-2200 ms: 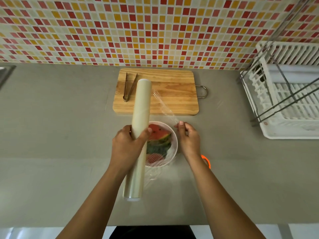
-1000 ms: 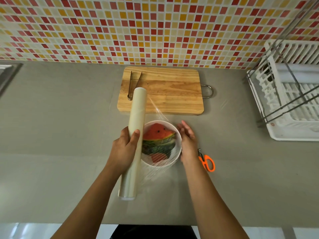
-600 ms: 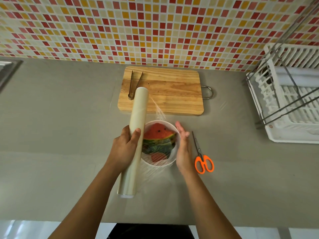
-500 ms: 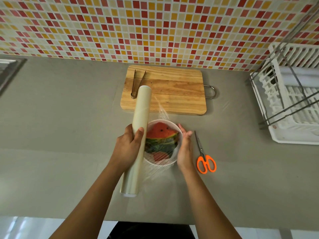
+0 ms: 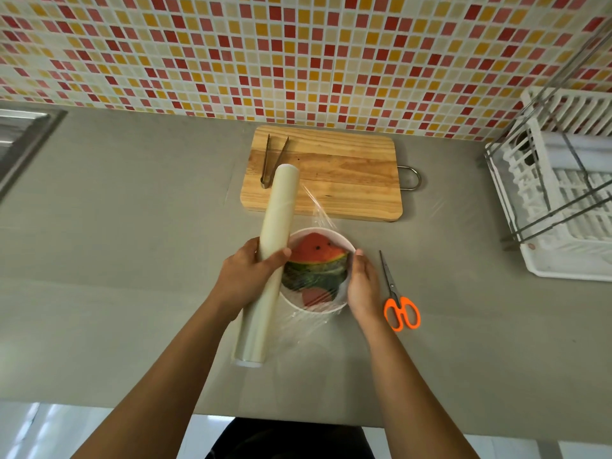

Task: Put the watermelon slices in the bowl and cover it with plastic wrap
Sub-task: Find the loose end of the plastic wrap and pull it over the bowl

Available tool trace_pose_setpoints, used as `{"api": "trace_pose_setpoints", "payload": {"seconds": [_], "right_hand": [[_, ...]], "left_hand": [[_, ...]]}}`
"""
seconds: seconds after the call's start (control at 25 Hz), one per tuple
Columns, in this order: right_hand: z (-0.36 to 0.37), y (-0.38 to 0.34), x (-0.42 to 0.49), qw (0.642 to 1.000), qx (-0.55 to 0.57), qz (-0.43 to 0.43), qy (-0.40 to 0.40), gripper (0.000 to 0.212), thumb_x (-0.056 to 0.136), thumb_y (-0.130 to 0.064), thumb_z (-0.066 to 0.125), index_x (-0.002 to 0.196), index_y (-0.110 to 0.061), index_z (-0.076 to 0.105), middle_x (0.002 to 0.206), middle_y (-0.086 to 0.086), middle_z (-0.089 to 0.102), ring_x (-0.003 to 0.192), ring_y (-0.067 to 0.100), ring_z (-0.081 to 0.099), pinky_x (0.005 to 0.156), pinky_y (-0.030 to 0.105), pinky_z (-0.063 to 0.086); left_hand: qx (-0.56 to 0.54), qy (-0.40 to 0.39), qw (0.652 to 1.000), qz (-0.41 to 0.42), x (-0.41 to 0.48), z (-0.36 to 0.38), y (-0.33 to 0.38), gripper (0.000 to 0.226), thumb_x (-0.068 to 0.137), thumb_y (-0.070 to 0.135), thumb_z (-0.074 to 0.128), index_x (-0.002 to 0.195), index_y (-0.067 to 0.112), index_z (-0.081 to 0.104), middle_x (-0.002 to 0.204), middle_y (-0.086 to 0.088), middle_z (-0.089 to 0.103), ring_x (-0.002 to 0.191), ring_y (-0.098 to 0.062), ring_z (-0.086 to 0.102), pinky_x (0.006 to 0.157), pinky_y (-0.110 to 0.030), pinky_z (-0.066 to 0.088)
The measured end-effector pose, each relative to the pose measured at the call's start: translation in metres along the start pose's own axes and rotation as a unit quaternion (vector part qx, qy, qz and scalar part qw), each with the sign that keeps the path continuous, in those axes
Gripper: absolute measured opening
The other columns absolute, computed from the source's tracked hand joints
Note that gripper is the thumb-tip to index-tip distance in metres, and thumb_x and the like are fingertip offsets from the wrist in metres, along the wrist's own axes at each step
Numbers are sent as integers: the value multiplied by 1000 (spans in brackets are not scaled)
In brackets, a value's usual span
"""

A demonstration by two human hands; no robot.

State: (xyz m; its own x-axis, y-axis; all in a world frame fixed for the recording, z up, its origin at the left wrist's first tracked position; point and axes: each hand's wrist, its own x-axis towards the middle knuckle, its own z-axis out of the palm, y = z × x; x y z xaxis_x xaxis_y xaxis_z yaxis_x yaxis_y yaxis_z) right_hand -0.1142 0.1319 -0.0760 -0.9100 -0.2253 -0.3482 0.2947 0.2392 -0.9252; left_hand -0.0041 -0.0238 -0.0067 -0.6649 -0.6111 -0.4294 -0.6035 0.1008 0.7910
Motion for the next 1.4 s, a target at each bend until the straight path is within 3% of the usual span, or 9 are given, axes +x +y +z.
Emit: {"api": "trace_pose_setpoints", "payload": {"seconds": [0.12, 0.24, 0.4, 0.56, 0.76, 0.92, 1.0, 1.24, 1.4], "right_hand": [[0, -1, 1, 1000, -13, -4, 10, 38, 100, -36, 32, 80, -21, 60, 78, -11, 62, 73, -5, 56, 50, 1, 38], [1, -3, 1, 999, -27, -7, 16, 38, 100, -34, 31, 83, -16, 60, 76, -10, 61, 72, -3, 55, 48, 1, 37], [1, -4, 1, 999, -47, -5, 25, 38, 101, -35, 30, 89, -13, 59, 77, -10, 59, 72, -3, 53, 46, 0, 36], [3, -5, 0, 997, -65, -17, 46, 38, 100, -35, 30, 85, -13, 58, 77, -4, 59, 70, 3, 53, 51, 9, 38], [3, -6, 0, 996, -71, -23, 53, 37, 101, -32, 30, 86, -12, 58, 85, 5, 61, 78, 17, 55, 57, 18, 37], [3, -5, 3, 991, -107, -34, 68, 36, 100, -33, 31, 87, -13, 58, 75, -4, 56, 71, 12, 51, 55, 23, 34], [-2, -6, 10, 991, -104, -30, 74, 38, 100, -33, 32, 92, -9, 60, 80, -3, 58, 77, 16, 54, 67, 27, 37], [-21, -13, 39, 995, -51, -12, 81, 37, 99, -30, 34, 75, -15, 58, 78, 1, 62, 77, 17, 56, 71, 27, 39], [-20, -11, 43, 996, -54, -12, 74, 35, 99, -31, 33, 85, -14, 60, 91, 8, 64, 85, 21, 58, 75, 27, 38]], "left_hand": [[-125, -36, 990, -44, 2, -10, -9, 48, 82, 46, 62, 122, 21, 55, 112, -4, 66, 97, -23, 64, 87, -45, 53], [-146, -31, 988, -45, 4, -11, -17, 42, 92, 40, 52, 131, 28, 41, 110, -3, 62, 86, -22, 67, 69, -36, 54], [-183, -26, 980, -76, 5, -6, -25, 36, 90, 45, 46, 115, 19, 39, 99, -16, 62, 66, -26, 67, 59, -39, 55], [-126, -18, 990, -59, 1, -3, -35, 55, 67, 55, 66, 104, 21, 44, 99, -12, 65, 82, -31, 68, 70, -45, 58], [-170, -52, 982, -61, 1, -1, -45, 52, 77, 52, 61, 120, 27, 47, 110, -4, 64, 94, -24, 65, 83, -47, 55], [-165, -27, 984, -67, 1, 6, -45, 53, 77, 51, 60, 117, 19, 43, 104, -8, 62, 88, -25, 64, 72, -39, 54], [-133, -21, 989, -64, 2, 10, -39, 58, 67, 49, 63, 111, 16, 45, 99, -4, 61, 85, -20, 62, 65, -33, 50], [-120, -50, 991, -32, 12, 27, -26, 50, 82, 50, 61, 122, 25, 44, 109, -1, 62, 96, -23, 63, 83, -43, 54], [-177, -56, 981, -62, 6, 29, -32, 65, 70, 47, 75, 120, 20, 43, 107, -2, 60, 90, -19, 64, 66, -33, 52]]}}
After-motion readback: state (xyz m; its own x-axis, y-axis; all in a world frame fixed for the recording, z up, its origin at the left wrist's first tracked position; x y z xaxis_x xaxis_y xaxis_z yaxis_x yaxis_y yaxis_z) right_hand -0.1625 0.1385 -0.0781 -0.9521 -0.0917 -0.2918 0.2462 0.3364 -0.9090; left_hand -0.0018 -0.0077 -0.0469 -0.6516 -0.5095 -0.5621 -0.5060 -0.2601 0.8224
